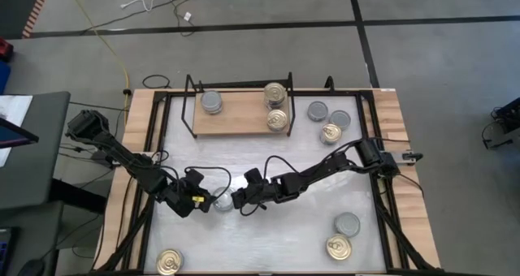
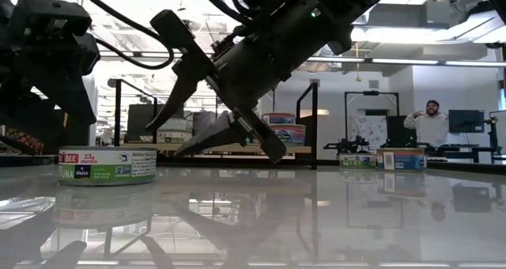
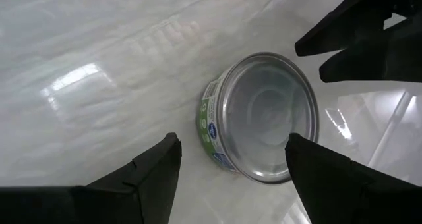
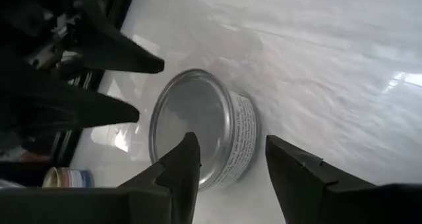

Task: Stack canned seafood by type on shelf
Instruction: Put the green tuna can on the shelf

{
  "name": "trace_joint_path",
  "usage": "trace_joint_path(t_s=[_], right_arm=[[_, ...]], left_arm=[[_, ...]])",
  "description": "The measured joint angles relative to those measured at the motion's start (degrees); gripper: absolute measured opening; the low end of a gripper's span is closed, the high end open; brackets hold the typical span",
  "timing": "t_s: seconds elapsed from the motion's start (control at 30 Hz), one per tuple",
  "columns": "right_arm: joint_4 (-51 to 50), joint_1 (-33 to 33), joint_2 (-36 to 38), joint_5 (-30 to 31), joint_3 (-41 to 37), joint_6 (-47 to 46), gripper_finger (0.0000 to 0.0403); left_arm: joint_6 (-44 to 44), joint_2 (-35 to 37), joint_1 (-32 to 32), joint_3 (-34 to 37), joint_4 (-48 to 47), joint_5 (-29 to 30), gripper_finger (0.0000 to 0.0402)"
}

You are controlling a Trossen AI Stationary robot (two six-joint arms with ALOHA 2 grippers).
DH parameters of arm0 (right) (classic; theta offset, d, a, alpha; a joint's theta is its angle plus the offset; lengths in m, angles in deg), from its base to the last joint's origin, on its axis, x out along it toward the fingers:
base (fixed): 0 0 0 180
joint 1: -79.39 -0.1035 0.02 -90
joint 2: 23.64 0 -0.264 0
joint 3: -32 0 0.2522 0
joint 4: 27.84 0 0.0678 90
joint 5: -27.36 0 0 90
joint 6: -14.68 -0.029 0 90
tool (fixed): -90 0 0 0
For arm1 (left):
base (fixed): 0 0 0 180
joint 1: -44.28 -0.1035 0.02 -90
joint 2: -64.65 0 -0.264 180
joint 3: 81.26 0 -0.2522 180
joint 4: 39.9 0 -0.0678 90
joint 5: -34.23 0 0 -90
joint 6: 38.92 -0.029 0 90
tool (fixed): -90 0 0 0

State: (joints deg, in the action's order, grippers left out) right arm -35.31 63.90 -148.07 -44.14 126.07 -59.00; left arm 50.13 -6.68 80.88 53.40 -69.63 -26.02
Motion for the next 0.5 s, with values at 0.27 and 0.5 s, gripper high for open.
trace_joint_path(t_s=[0.27, 0.5], right_arm=[[2.83, 0.05, -3.14, -1.41, 0.18, -5.15, 0.0194], [2.07, 0.64, -2.96, -1.9, 0.88, -2.59, 0.0193]], left_arm=[[-0.53, -0.02, 0.0, 0.0, 0.21, 0.0, 0.0258], [-0.45, -0.02, 0.0, 0.0, 0.15, -1.03, 0.0258]])
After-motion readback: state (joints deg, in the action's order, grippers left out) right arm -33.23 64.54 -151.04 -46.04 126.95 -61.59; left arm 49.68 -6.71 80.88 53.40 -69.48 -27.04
